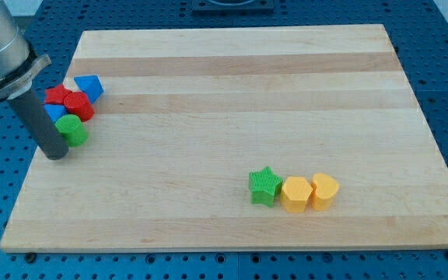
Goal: Slide the green star diagonally to the top left of the yellow blocks
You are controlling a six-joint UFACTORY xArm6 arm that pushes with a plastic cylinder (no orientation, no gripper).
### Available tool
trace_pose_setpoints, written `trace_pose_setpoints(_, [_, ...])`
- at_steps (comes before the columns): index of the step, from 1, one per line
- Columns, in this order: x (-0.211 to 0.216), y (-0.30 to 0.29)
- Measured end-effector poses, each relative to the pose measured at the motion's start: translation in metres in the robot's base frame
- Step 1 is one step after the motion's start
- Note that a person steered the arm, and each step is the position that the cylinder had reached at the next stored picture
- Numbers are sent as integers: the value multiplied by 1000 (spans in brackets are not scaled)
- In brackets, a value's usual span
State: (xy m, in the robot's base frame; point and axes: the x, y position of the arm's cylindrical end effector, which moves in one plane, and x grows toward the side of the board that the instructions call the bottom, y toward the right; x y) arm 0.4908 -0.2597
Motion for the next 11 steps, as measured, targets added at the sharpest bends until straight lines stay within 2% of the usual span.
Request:
trace_pose_setpoints(1, [49, 71])
trace_pose_setpoints(3, [118, 275])
trace_pose_setpoints(4, [108, 331])
trace_pose_setpoints(6, [59, 261])
trace_pose_setpoints(7, [46, 256])
trace_pose_setpoints(8, [35, 277])
trace_pose_setpoints(9, [9, 287])
trace_pose_setpoints(11, [-59, 266])
